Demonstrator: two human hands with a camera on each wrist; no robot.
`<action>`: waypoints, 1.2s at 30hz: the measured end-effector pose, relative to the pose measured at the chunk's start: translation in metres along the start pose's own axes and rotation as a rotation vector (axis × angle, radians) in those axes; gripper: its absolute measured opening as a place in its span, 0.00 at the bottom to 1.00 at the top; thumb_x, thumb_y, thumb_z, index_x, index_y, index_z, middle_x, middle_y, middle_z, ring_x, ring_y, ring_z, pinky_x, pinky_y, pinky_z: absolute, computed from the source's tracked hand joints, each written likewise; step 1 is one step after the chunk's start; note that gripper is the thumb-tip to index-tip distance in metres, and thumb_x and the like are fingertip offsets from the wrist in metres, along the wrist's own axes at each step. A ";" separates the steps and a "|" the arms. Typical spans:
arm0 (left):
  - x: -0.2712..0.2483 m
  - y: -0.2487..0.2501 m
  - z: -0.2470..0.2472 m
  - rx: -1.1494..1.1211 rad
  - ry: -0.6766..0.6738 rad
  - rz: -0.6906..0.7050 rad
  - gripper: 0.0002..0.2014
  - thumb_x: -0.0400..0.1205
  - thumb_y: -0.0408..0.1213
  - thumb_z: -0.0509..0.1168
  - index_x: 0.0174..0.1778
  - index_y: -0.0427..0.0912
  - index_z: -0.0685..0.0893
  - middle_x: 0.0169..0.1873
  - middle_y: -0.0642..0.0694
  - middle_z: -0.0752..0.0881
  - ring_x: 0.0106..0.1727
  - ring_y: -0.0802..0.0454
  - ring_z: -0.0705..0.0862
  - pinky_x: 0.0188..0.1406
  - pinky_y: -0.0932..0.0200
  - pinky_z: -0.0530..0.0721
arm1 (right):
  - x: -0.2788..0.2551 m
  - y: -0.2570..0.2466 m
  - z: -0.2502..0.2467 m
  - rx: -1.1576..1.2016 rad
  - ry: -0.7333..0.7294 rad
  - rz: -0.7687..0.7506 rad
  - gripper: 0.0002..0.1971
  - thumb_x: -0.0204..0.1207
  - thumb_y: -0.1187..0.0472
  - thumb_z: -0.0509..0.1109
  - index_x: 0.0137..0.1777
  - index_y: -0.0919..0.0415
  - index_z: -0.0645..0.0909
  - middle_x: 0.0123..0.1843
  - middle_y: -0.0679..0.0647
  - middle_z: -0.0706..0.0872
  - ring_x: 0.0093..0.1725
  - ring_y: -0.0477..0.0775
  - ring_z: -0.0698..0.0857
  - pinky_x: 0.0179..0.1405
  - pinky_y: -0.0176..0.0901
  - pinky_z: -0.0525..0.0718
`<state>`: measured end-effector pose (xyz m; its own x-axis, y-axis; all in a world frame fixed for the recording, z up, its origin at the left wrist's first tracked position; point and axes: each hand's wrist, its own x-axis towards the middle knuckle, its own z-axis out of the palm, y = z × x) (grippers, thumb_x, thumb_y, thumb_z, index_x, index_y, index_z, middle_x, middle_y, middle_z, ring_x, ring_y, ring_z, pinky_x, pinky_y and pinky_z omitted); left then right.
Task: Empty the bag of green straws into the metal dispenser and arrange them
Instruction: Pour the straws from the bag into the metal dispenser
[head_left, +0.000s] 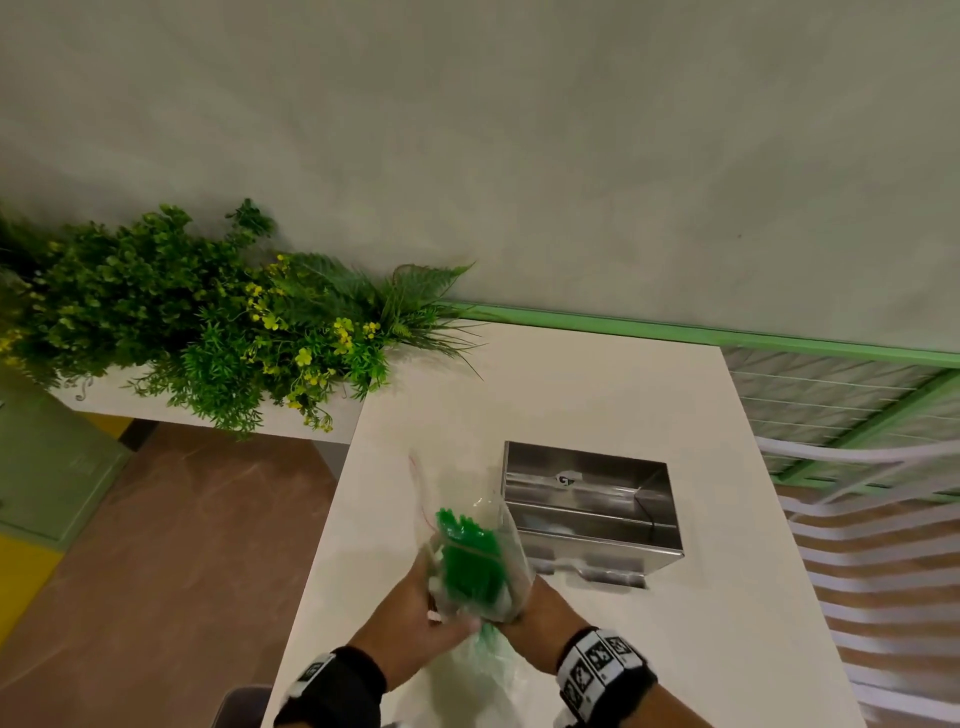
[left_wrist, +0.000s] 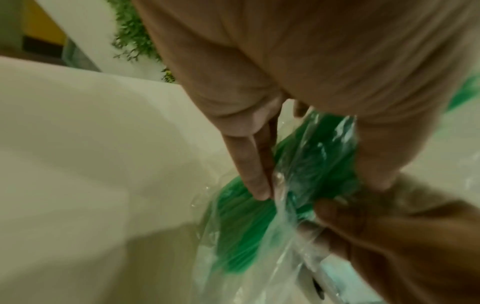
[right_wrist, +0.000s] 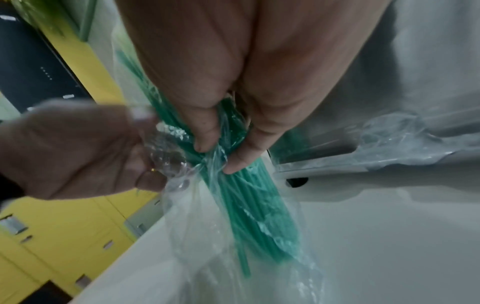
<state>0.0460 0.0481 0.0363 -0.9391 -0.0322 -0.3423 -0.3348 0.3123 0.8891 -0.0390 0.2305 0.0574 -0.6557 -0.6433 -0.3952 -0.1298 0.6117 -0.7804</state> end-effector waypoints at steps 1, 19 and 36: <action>-0.001 -0.001 -0.002 -0.024 -0.010 -0.026 0.35 0.78 0.49 0.80 0.73 0.73 0.66 0.62 0.71 0.87 0.60 0.65 0.89 0.57 0.65 0.89 | 0.000 0.006 0.002 -0.011 -0.015 0.008 0.23 0.87 0.65 0.67 0.46 0.29 0.78 0.45 0.35 0.83 0.43 0.22 0.81 0.48 0.19 0.78; 0.022 -0.033 0.028 0.137 -0.047 -0.334 0.40 0.67 0.47 0.78 0.76 0.52 0.72 0.64 0.54 0.85 0.60 0.53 0.88 0.61 0.58 0.89 | 0.013 0.075 0.047 0.056 -0.035 0.031 0.36 0.79 0.62 0.63 0.73 0.17 0.61 0.76 0.47 0.81 0.75 0.46 0.80 0.80 0.51 0.77; -0.018 0.023 -0.021 -0.154 0.185 0.081 0.27 0.63 0.29 0.89 0.56 0.45 0.88 0.46 0.45 0.95 0.47 0.46 0.94 0.44 0.49 0.95 | 0.010 -0.009 0.014 0.310 0.137 -0.013 0.16 0.73 0.72 0.80 0.60 0.63 0.88 0.40 0.27 0.93 0.43 0.29 0.90 0.51 0.46 0.93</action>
<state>0.0533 0.0357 0.0697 -0.9568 -0.1911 -0.2193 -0.2527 0.1727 0.9520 -0.0342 0.2127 0.0537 -0.7520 -0.5695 -0.3318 0.0800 0.4208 -0.9036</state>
